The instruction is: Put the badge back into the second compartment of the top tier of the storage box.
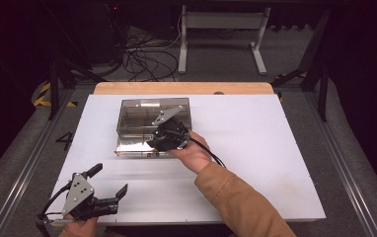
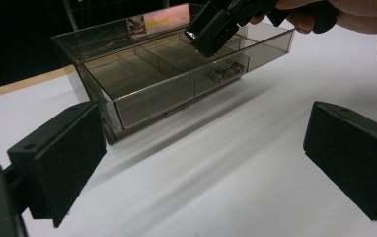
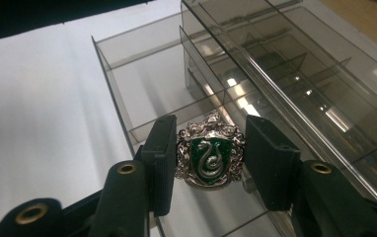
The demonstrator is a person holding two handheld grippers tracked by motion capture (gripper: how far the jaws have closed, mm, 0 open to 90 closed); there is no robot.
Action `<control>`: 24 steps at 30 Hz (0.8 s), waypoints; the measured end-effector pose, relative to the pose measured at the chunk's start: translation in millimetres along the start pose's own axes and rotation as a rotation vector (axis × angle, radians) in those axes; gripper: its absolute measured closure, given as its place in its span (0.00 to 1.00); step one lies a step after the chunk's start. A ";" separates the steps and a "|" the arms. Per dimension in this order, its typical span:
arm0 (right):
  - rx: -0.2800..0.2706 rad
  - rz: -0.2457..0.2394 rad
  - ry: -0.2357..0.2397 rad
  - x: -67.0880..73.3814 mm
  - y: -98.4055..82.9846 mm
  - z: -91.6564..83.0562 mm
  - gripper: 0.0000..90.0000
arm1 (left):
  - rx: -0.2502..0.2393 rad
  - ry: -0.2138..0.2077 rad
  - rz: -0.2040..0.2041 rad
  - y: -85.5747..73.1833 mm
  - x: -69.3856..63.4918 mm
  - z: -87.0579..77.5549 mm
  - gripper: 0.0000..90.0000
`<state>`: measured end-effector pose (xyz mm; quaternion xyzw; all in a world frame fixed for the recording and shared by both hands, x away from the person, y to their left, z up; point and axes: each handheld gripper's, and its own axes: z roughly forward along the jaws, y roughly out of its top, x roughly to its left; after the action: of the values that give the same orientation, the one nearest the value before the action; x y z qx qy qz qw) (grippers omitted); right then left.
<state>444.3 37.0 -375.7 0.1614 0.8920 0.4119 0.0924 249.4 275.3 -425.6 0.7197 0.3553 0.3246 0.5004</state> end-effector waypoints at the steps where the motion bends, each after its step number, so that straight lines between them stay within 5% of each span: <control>1: 0.005 0.000 -0.001 -0.5 -0.3 0.5 0.63 | 0.000 -0.001 0.000 0.0 0.1 -0.1 0.04; 24: 0.090 0.002 -0.004 -0.7 -2.6 8.3 0.63 | 0.000 0.001 0.000 0.0 -0.3 0.3 0.04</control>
<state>446.9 41.0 -383.0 0.1670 0.9093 0.3711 0.0866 249.5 275.0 -425.7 0.7196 0.3555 0.3249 0.5002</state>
